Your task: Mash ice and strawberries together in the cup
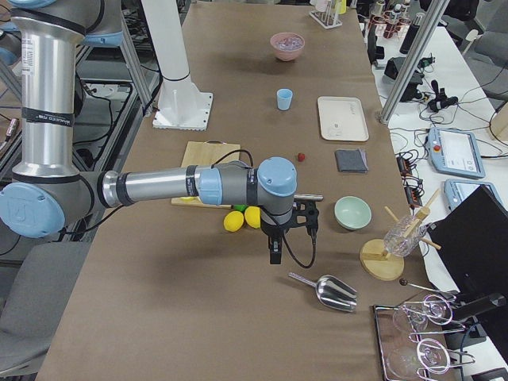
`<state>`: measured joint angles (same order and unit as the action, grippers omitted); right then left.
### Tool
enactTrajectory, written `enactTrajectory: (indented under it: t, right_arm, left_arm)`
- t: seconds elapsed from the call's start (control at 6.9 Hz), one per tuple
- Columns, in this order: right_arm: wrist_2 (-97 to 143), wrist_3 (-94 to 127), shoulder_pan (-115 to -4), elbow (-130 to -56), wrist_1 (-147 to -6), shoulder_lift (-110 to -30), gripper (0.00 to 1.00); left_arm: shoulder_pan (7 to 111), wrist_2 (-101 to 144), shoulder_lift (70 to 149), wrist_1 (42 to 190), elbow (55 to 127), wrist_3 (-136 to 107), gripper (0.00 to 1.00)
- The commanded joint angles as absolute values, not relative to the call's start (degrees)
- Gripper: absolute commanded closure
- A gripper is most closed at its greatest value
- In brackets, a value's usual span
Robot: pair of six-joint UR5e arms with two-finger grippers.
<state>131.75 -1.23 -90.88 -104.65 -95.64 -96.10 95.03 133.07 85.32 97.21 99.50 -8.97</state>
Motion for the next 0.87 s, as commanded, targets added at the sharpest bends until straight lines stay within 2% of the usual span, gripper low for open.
enactTrajectory:
  t: [0.0, 0.72]
  right_arm:
    - [131.7, -1.2, -90.9, -104.6, -95.6, -96.2, 0.00]
    - [132.4, -1.2, -90.9, -104.6, -95.7, -96.0, 0.00]
  left_arm:
    - [95.0, 133.2, 85.3, 97.1, 99.8, -9.0, 0.03]
    - [93.0, 133.2, 85.4, 96.8, 99.5, -9.0, 0.03]
